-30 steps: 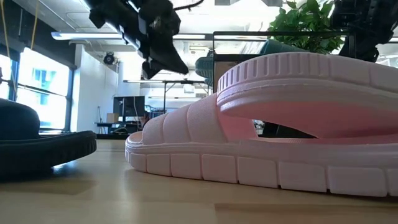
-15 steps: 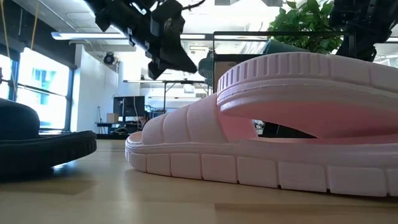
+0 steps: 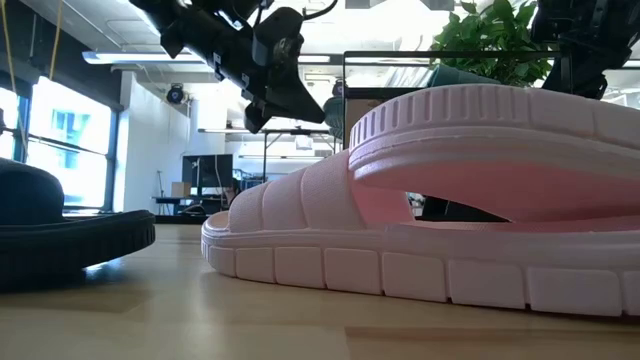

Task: Pick and place slides into the shelf
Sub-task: Adjust the bottom green slipper on the shelf, then put the black slipper under the shelf

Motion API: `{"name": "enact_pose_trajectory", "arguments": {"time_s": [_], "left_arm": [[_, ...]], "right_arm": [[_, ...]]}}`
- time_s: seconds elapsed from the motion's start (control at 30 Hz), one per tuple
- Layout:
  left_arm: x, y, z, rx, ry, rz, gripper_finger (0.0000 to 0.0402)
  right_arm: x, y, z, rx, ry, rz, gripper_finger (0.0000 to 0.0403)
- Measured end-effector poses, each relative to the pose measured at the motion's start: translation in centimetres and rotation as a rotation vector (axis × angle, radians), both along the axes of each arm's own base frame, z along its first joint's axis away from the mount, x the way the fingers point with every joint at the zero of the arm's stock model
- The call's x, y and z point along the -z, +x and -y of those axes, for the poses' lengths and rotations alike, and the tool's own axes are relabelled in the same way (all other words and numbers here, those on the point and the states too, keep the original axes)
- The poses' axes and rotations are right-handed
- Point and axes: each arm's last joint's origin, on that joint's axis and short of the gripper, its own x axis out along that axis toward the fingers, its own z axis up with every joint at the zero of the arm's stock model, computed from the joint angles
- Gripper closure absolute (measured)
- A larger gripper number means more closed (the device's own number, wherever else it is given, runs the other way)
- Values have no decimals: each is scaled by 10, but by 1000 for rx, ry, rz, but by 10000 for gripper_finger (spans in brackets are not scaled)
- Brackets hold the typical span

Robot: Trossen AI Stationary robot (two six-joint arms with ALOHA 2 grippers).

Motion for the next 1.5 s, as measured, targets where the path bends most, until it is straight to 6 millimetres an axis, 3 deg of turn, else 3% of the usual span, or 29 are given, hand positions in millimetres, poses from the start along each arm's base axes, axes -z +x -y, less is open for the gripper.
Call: {"name": "enact_pose_trajectory", "arguments": {"time_s": [0.3,0.5,0.67,0.83,1.13,1.33,1.5], "left_arm": [[-11,-10,2,9,10,-12,402],[-39,-38,9,25,6,-23,401],[-56,-62,22,229,-145,-11,401],[-61,-77,52,339,-295,-77,401],[-40,-108,111,276,-424,-485,401],[-41,-123,158,405,-458,-532,401],[-34,-140,186,214,-503,-563,401]], "right_arm": [[0,-5,1,26,32,6,403],[-3,-11,2,47,60,45,403],[-4,-18,2,51,108,54,403],[-5,-21,0,17,177,66,403],[-5,-21,-1,-7,198,61,403],[-5,-21,-2,-32,225,55,403],[-5,-21,-2,-38,230,54,403]]}}
